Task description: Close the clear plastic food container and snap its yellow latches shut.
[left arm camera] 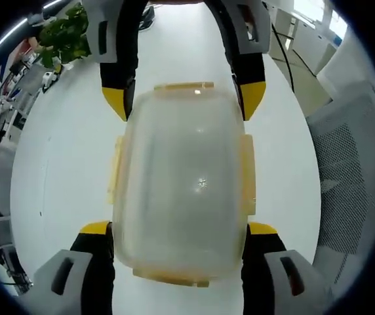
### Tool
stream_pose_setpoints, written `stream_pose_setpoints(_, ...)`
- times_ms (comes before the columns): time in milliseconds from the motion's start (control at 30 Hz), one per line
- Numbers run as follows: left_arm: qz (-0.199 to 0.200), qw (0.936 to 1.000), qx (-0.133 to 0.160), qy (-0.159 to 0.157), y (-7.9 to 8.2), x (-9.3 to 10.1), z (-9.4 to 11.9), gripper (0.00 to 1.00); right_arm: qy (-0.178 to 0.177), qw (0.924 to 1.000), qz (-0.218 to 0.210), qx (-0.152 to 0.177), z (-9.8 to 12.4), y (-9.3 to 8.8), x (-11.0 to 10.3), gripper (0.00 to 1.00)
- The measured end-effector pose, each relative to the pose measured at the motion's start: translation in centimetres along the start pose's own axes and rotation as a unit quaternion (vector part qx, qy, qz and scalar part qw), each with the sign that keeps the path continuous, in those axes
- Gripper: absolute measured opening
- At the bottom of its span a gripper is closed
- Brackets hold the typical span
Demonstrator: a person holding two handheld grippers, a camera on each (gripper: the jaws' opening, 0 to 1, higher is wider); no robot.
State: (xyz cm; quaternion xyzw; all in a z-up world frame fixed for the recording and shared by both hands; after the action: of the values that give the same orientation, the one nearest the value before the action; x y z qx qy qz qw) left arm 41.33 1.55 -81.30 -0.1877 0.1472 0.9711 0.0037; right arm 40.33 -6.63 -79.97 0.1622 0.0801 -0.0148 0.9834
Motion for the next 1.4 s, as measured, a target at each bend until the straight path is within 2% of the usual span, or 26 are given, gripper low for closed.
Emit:
stream_pose_setpoints(333,0.003,1.0,-0.003,0.001,-1.5,0.2,0.5,0.81,0.001,1.0,0.002,-0.002,-0.6,1.3,-0.2,0.71)
stream_pose_setpoints(1400,0.017,0.9998,-0.004,0.002,-8.3,0.6,2.8,0.81,-0.003,0.9999,0.007,-0.009,-3.2,8.1,-0.8,0.72)
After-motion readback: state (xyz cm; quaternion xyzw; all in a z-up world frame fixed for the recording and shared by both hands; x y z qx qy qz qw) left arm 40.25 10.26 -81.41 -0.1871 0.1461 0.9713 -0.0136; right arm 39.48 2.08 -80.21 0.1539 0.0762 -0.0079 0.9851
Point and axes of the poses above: the point that each gripper's makers call its tool centre point, and the gripper's own axes: z roughly backward along the fingers, x roughly to its right, y roughly out of its top, the point moved 1 cm from there along z, roughly backward along the fingers, and after that the axes turned 12 degrees about y, right-handed, at the moved point
